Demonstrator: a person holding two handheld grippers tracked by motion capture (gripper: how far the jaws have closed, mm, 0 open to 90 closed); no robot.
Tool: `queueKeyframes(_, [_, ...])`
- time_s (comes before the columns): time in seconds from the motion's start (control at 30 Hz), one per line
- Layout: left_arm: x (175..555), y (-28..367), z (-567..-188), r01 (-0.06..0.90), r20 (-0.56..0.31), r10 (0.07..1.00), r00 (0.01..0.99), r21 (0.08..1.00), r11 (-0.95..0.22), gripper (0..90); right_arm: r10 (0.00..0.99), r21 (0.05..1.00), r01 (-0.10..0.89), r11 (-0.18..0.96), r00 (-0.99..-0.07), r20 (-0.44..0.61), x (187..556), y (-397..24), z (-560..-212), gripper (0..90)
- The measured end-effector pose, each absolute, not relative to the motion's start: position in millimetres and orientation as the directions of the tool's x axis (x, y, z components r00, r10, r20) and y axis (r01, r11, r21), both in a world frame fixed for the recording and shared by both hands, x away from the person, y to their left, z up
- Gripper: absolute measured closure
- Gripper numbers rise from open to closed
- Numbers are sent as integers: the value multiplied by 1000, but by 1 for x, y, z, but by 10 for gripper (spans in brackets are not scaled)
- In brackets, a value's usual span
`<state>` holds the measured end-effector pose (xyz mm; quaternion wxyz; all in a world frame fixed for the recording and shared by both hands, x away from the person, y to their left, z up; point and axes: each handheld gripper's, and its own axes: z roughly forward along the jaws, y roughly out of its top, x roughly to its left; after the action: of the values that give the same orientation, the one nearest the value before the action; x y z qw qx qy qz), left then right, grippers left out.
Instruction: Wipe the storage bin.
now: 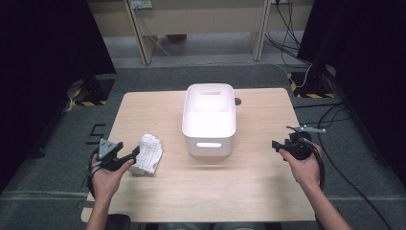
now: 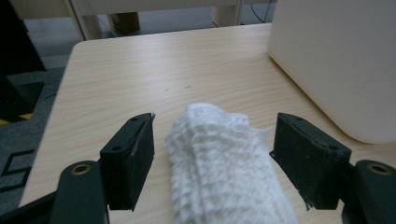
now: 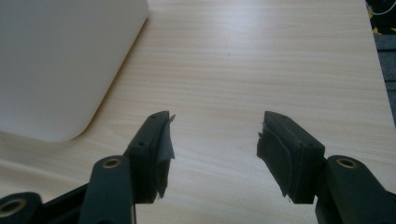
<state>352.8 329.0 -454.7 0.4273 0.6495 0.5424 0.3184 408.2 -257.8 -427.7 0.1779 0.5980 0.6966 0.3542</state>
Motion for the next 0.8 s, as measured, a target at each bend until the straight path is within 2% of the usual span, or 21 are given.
queueKeyframes(0.1, [344, 340, -465, 447, -52, 983, 174, 894, -32, 303, 960, 707, 706, 34, -220, 174, 407, -259, -428, 435])
queueKeyframes(0.27, [328, 357, -500, 526, -108, 986, 131, 850, 24, 335, 964, 700, 714, 24, -202, 172, 404, -266, -431, 434])
queueKeyframes(0.8, [326, 338, -509, 511, -91, 978, 186, 859, -18, 377, 965, 691, 722, 30, -201, 168, 404, -262, -438, 420])
